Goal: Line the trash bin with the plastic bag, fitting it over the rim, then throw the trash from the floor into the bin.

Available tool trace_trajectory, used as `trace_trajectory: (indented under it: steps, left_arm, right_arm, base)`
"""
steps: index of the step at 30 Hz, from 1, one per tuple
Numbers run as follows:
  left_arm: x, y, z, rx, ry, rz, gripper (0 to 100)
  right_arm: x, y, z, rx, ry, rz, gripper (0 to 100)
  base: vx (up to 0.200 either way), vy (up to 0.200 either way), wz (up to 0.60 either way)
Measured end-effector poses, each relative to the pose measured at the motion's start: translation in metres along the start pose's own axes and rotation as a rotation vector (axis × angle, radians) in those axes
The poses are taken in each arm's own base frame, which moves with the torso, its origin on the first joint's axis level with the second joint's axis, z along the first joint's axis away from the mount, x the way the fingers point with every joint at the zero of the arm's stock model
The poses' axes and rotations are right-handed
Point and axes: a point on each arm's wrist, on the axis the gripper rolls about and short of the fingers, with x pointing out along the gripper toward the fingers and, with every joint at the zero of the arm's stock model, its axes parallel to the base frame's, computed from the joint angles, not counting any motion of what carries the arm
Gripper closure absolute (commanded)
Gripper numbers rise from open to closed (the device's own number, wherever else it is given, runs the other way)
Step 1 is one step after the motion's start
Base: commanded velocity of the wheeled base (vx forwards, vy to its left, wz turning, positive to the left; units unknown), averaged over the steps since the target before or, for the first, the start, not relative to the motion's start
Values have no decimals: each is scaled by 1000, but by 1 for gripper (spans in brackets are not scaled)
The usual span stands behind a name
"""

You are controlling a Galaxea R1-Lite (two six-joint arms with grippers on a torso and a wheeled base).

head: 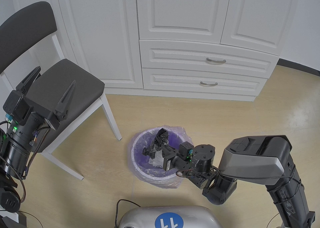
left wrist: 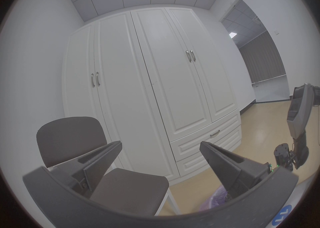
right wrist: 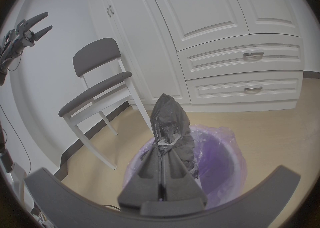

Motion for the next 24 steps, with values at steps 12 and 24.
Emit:
trace_trajectory:
  steps: [12,24]
  left_arm:
    - [-1,-1,0,0,2,-4,0]
    - [-1,-1,0,0,3,-5,0]
  right_arm:
    - [11,-12,-22,-2,18,-22,100]
    - [17,-17,-38,-9,27,-39,100]
  base:
    - [0,0,0]
    - [0,0,0]
